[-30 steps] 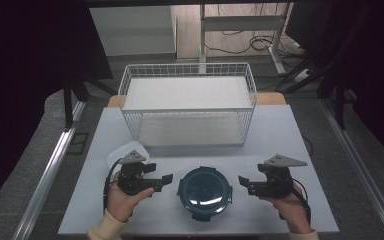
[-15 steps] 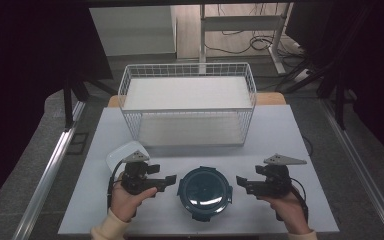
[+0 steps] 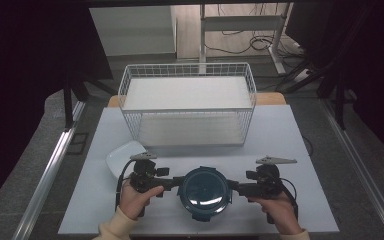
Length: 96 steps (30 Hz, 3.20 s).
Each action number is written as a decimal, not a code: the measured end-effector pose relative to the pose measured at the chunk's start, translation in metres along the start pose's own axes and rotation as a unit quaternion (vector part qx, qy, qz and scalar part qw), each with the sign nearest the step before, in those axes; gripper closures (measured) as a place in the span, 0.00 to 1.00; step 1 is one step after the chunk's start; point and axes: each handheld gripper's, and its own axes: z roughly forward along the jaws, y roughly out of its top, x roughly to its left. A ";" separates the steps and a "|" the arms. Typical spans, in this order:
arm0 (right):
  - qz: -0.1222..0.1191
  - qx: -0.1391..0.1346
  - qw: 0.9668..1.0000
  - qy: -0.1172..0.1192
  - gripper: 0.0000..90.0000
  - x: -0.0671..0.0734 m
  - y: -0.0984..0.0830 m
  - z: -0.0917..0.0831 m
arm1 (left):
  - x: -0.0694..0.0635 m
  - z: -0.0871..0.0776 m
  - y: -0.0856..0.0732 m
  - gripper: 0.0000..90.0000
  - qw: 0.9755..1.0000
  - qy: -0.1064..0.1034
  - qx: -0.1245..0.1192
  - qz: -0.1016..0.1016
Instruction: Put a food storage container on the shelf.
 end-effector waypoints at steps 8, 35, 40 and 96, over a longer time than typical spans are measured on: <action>0.022 0.009 1.000 0.005 0.10 0.005 -0.003 0.008 | 0.004 0.011 0.001 0.20 0.999 -0.018 0.032 -0.004; 0.118 0.018 0.992 0.033 0.10 0.019 -0.031 0.032 | 0.003 0.039 -0.013 0.19 0.993 -0.043 0.087 -0.059; 0.136 0.026 0.989 0.046 0.11 0.019 -0.036 0.037 | 0.009 0.044 -0.018 0.21 0.989 -0.070 0.092 -0.091; 0.114 -0.044 0.991 0.056 0.41 0.029 -0.016 0.009 | -0.013 0.017 -0.009 0.42 0.991 -0.066 0.041 -0.107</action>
